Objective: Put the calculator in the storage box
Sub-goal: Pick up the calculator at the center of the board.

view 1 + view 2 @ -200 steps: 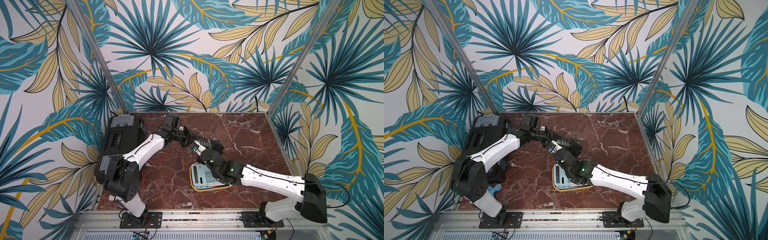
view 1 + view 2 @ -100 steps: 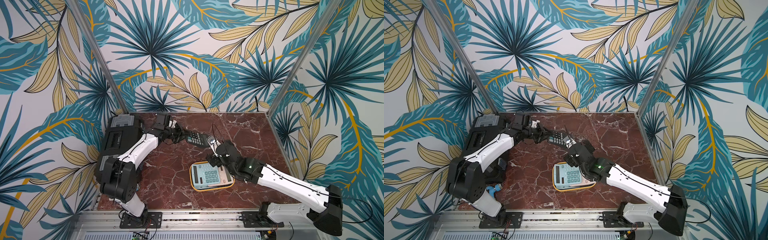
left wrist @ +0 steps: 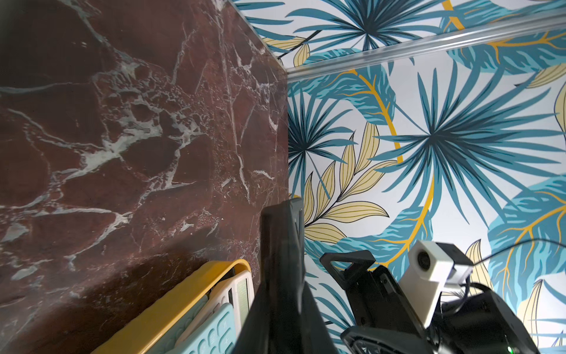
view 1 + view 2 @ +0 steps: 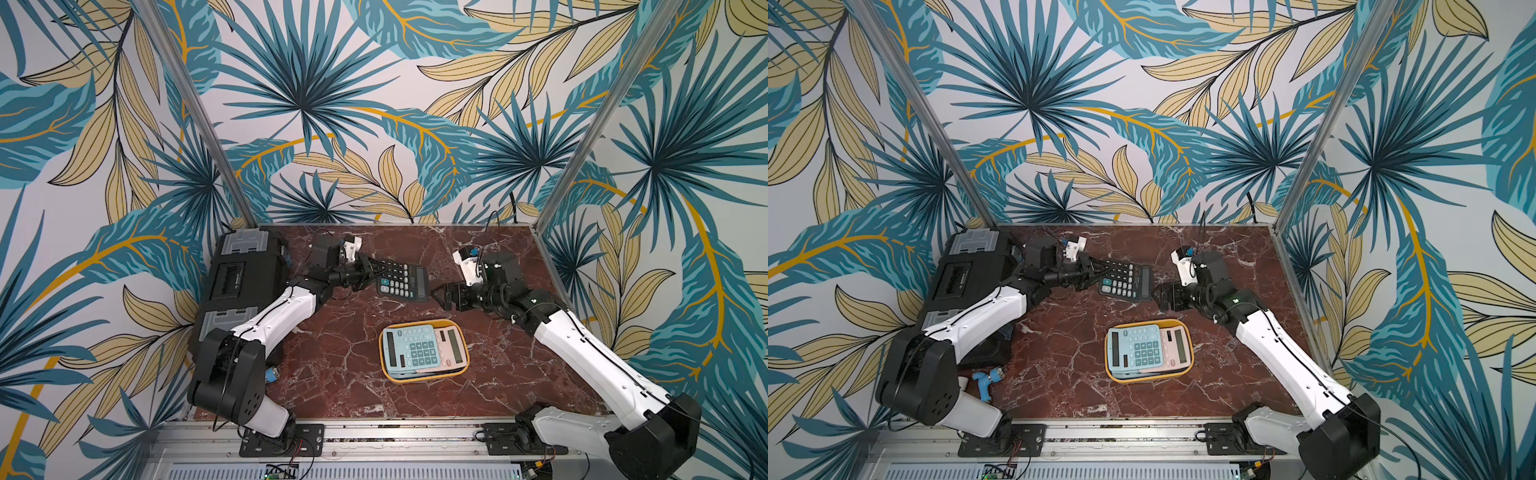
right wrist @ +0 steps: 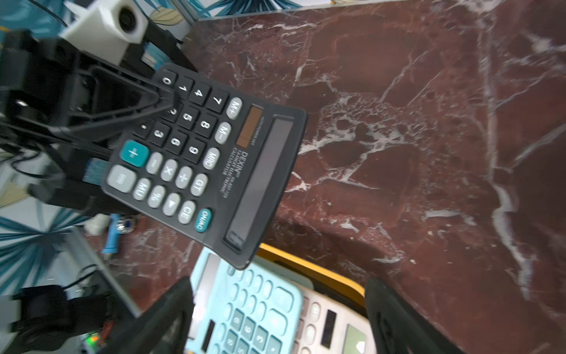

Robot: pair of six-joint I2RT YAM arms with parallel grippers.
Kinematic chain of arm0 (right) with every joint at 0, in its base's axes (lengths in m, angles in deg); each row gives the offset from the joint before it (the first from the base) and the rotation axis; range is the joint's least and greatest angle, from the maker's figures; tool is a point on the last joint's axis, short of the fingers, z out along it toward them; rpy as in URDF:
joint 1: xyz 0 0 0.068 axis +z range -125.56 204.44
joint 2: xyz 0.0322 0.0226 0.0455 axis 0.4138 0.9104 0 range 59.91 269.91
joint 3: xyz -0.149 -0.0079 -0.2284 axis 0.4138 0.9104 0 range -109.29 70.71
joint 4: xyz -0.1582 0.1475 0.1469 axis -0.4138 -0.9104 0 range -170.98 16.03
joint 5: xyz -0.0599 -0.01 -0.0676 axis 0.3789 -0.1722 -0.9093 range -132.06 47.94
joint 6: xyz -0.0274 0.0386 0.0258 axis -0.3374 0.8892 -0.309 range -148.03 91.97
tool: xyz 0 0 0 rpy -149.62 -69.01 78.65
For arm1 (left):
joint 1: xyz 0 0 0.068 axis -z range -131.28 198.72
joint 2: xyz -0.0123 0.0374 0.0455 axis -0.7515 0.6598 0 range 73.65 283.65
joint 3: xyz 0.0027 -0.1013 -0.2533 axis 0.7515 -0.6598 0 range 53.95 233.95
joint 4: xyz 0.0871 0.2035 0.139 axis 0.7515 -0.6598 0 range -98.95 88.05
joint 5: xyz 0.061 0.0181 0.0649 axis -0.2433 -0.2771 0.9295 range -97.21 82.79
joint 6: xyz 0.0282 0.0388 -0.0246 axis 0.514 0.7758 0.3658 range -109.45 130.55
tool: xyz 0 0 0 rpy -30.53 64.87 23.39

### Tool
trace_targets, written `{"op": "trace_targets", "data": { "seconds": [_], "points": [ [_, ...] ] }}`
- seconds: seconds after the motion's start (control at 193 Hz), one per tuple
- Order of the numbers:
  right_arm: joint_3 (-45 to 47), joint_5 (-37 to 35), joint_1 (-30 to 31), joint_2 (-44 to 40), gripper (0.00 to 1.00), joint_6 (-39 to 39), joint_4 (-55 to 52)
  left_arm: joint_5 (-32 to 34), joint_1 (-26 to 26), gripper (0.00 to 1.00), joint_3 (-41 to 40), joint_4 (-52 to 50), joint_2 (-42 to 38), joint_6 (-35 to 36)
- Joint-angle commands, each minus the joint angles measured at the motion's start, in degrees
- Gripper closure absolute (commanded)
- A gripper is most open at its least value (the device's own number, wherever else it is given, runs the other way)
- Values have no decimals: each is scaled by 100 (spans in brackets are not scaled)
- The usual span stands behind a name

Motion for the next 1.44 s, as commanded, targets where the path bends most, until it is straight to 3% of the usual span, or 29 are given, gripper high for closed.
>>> {"op": "trace_targets", "data": {
  "seconds": [0.0,0.295,0.46,0.616,1.438],
  "points": [
    [132,1641,-434,61,18,702,420,-133,156,100,-379,1083,-107,-244],
    [452,2697,-1266,393,36,1291,934,-138,412,100,-856,2415,-118,-999],
    [681,3127,-1319,531,42,1746,1632,17,502,100,-1016,2619,-235,-1085],
    [781,3368,-1319,621,53,2105,2215,112,641,100,-1081,2723,-271,-1138],
    [994,3432,-1319,667,79,2345,2588,337,853,100,-1309,3314,-274,-1498]
  ]
}}
